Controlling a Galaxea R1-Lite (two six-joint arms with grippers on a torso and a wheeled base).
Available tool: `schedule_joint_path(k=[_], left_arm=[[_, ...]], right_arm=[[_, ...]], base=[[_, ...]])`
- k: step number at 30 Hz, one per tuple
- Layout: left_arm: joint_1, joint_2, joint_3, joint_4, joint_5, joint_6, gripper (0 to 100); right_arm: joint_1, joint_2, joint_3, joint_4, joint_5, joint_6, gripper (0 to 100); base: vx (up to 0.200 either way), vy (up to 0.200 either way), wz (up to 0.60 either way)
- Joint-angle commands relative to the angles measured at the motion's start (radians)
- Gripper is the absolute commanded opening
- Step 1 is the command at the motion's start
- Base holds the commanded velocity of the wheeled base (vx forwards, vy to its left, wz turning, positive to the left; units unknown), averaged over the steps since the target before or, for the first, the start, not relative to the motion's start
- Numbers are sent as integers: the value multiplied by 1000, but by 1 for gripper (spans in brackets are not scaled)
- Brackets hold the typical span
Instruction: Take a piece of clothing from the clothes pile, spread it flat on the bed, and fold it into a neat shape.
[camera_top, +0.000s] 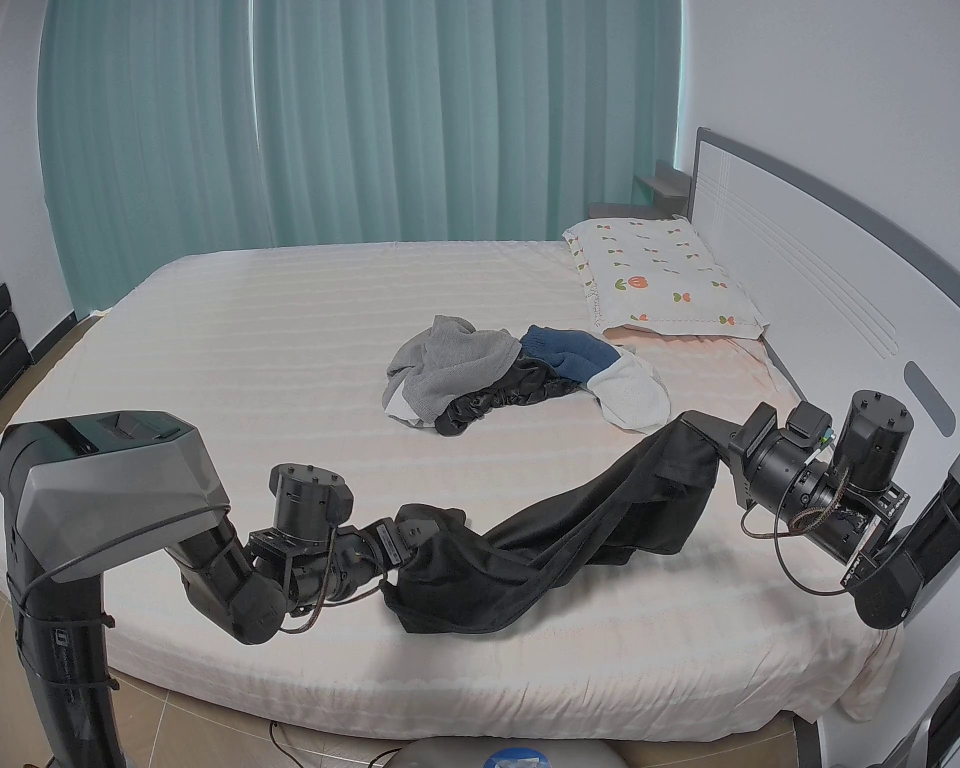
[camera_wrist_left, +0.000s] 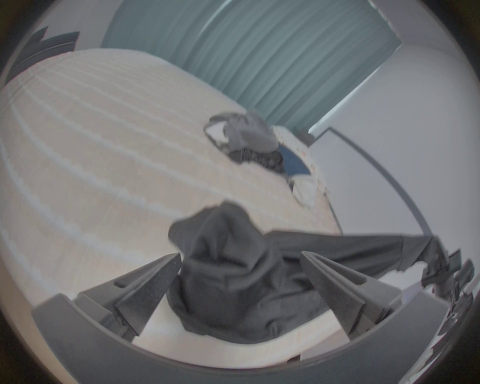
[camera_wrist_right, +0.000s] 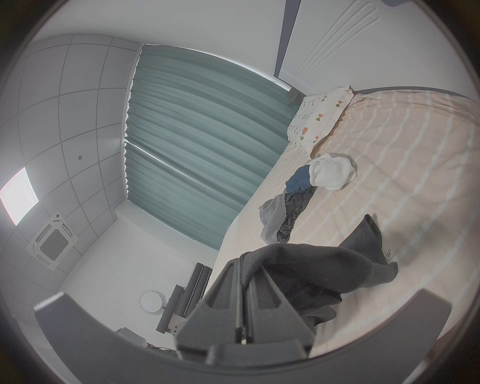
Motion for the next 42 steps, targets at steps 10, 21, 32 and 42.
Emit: schedule_joint_path(k=[10,21,32,42], left_arm=[[-187,33,-99,270,12,-179,100],[-213,58,-173,398,123,-183,100],[-212,76,-201,446,200,-179,100],[-167,-25,-170,503,193,-181,100]], right_arm=[[2,3,0,2,0,0,0],[-5,-6,-2,2,-2,-3,0],[-15,-7,-9,0,-9,-23,0],[-17,11,-12,0,-11,-23,0]], base=[[0,0,0],[0,0,0],[0,0,0],[0,0,0]])
